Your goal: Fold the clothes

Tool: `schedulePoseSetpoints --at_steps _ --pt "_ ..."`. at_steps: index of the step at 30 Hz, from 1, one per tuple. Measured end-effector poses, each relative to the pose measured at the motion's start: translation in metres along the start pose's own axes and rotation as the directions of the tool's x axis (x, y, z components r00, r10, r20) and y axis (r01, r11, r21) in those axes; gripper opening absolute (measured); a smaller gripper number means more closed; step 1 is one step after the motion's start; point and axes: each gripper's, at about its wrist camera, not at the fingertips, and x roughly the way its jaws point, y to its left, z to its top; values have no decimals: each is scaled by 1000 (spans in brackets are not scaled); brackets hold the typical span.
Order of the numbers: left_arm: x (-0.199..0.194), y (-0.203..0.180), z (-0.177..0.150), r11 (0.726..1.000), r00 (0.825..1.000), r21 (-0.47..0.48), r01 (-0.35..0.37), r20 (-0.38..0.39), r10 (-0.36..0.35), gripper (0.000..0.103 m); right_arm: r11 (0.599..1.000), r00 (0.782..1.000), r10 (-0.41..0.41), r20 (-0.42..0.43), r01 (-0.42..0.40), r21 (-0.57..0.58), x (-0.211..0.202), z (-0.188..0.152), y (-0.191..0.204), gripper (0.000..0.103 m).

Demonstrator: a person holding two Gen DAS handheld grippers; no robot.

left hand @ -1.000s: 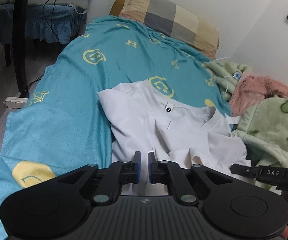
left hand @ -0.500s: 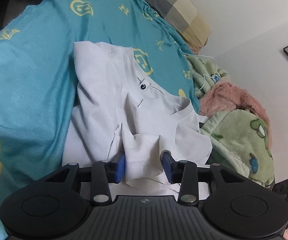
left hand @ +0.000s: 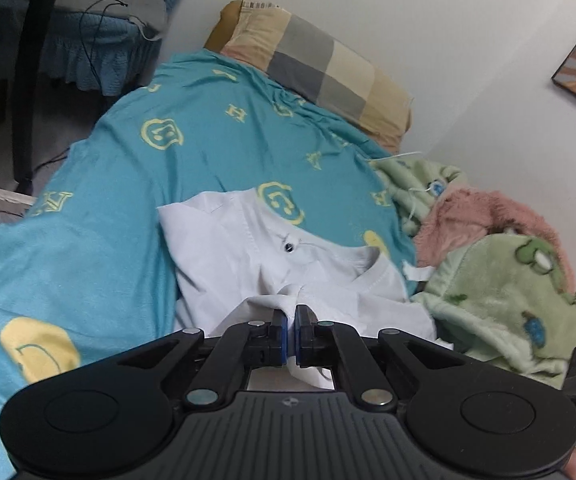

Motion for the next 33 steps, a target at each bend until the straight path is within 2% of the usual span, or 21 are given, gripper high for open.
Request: schedulePoseSetpoints --at_steps 4,9,10,11,13,14,15,16,19,22,25,28,30,33 --pt "24 8 -12 998 997 27 -63 -45 64 4 997 999 -50 -14 49 -65 14 -8 4 18" --pt "31 8 -18 994 994 63 -89 -61 93 5 993 997 -79 0 78 -90 14 -11 10 19" --pt "26 4 -17 992 994 78 -94 -50 98 6 993 997 -82 2 82 -85 13 -11 11 20" --pt "21 1 -17 991 994 94 -100 -38 104 12 993 997 -82 3 82 -79 11 -10 12 21" --pt "11 -6 -17 986 993 123 -110 -15 113 24 995 997 -76 6 77 -65 7 -9 14 34" --pt "4 -10 -18 986 994 127 -108 -3 109 28 996 998 -67 11 67 -54 3 -9 14 51" --pt "-5 -15 -19 986 994 132 -105 8 105 37 998 998 -53 23 54 -40 -2 -10 15 67" --pt "-13 -19 -21 985 995 139 -101 19 99 47 999 998 -40 41 41 -26 -9 -11 16 71" --pt "-43 -33 -32 981 995 169 -95 49 88 61 999 996 -32 82 33 -18 -31 -17 24 72" --pt "-74 -47 -45 973 993 209 -102 79 87 82 999 994 -23 103 27 -33 -55 -27 33 72" --pt "-106 -54 -59 972 989 203 -119 112 98 86 996 990 -25 139 36 -79 -85 -38 41 72" --pt "-137 -56 -78 978 985 171 -118 141 95 101 994 984 -15 175 34 -105 -116 -52 45 72" --pt "-157 -54 -93 983 985 152 -106 153 82 103 995 982 -14 187 33 -97 -134 -65 45 72" --pt "-177 -54 -114 978 983 168 -127 153 101 103 994 977 -38 209 58 -93 -157 -86 47 72"
